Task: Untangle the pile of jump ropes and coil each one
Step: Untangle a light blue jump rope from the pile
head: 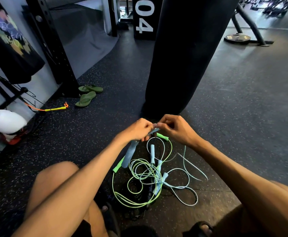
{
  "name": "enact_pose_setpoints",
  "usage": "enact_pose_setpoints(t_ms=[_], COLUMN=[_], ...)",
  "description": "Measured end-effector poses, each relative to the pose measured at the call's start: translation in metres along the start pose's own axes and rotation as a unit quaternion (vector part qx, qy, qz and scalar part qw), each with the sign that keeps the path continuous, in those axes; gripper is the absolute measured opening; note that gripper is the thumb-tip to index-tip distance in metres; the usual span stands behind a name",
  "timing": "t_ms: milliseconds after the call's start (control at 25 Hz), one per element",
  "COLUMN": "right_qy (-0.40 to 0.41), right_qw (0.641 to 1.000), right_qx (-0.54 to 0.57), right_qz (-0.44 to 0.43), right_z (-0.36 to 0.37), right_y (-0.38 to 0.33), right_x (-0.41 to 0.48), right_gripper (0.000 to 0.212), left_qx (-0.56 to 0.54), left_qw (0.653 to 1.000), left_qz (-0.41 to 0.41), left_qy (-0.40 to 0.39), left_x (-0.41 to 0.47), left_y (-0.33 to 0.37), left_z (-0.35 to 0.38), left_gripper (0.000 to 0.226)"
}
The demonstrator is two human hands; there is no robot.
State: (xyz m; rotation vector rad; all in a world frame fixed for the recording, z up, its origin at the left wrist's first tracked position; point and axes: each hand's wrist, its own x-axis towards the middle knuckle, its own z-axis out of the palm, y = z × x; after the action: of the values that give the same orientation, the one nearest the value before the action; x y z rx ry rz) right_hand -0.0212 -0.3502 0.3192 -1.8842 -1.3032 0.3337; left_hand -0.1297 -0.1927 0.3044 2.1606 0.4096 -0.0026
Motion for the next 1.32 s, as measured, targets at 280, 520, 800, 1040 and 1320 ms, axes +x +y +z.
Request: enact_pose_setpoints(t_ms=[280,520,800,1040,1320], right_qy=[0.056,0.012,-0.128,-0.159,-0.145], right_qw=[0.992,0.98,0.963,0.974,0.989], right_qx=[0.08,0.13,0.111,0.065,0.025], right_qz=[0.077,0.153,0.21,0.147,0.034], right_z=[-0.009,-0.004,0.004,0.011,0.016], right_y=[0.009,0.008,0.012,0.015,0.003], right_x=[0.003,0.001,-0.013,-0.009,-0.005], right_gripper=[0.027,0.015,0.014,0.011,0.018], left_qx=[-0.343,-0.607,-0.688,-0.635,-0.205], left_qw=[0.931,0.784,0.721,0.745,0.946], left_qz=[-0.025,0.025,0.038,0.01,0.093], left_qy=[-0.126,-0.123,0.071,0.203,0.235], left_x=[-0.007,-0.007,0.002,0.006,0.007], left_y=[0.015,0.018,0.011,0.012,0.008], left_z=[-0.006,-0.021,-0.033,-0.026,0.002], left_gripper=[0.046,0.038,0.031,0.027,0.024])
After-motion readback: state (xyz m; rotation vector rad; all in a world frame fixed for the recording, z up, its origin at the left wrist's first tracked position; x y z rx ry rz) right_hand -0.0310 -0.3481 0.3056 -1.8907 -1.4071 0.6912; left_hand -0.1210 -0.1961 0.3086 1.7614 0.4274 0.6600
